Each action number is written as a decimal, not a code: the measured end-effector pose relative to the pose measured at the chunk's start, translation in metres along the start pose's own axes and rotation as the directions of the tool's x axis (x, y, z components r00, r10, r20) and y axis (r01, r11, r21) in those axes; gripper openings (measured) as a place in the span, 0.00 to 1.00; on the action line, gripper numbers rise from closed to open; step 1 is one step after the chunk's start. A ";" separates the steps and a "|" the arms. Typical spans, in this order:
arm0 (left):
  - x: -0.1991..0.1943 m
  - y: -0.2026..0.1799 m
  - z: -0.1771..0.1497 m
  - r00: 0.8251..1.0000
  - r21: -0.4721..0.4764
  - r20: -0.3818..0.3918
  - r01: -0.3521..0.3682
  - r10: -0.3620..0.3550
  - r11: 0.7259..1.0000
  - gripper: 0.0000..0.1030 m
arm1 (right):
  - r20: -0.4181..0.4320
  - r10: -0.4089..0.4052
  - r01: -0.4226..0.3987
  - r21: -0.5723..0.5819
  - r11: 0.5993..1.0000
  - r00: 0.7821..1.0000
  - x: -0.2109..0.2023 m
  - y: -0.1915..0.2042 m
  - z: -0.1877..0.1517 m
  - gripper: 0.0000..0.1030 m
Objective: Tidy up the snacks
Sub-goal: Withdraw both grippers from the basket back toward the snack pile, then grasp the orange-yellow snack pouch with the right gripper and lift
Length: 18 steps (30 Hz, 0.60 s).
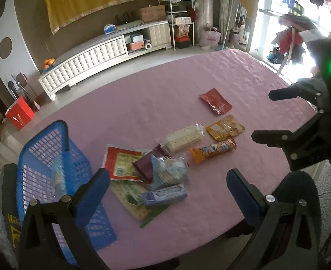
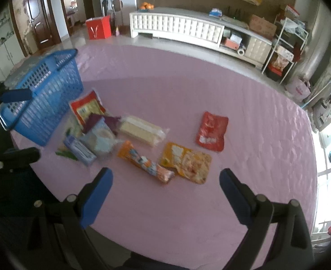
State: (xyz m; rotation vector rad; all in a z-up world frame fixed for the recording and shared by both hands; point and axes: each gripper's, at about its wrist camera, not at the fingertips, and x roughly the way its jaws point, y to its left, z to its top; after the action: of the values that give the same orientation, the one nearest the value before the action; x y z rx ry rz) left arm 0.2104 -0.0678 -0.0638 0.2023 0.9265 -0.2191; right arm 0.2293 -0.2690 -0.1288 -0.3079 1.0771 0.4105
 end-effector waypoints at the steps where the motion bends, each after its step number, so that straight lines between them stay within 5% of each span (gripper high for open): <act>1: 0.003 -0.002 -0.001 1.000 -0.005 -0.005 0.005 -0.005 1.000 1.00 | -0.011 0.002 -0.002 0.004 1.000 1.000 0.005 -0.004 -0.001 0.95; 8: 0.029 -0.018 -0.006 0.999 -0.075 -0.049 -0.001 -0.003 0.997 1.00 | -0.043 -0.014 0.013 -0.034 0.999 0.999 0.036 -0.028 -0.001 0.95; 13: 0.051 -0.025 -0.004 0.997 -0.091 -0.074 0.009 -0.015 0.996 1.00 | -0.093 -0.094 0.072 -0.223 0.972 0.991 0.070 -0.034 -0.012 0.95; 18: 0.078 -0.029 -0.002 0.991 -0.126 -0.113 0.057 -0.071 0.990 1.00 | -0.101 -0.061 0.023 -0.345 0.938 0.993 0.094 -0.030 -0.017 0.95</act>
State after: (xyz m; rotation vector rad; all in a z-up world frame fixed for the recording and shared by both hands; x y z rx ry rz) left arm 0.2466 -0.1025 -0.1300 0.0721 1.0606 -0.2108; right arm 0.2686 -0.2864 -0.2194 -0.6696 1.1026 0.5495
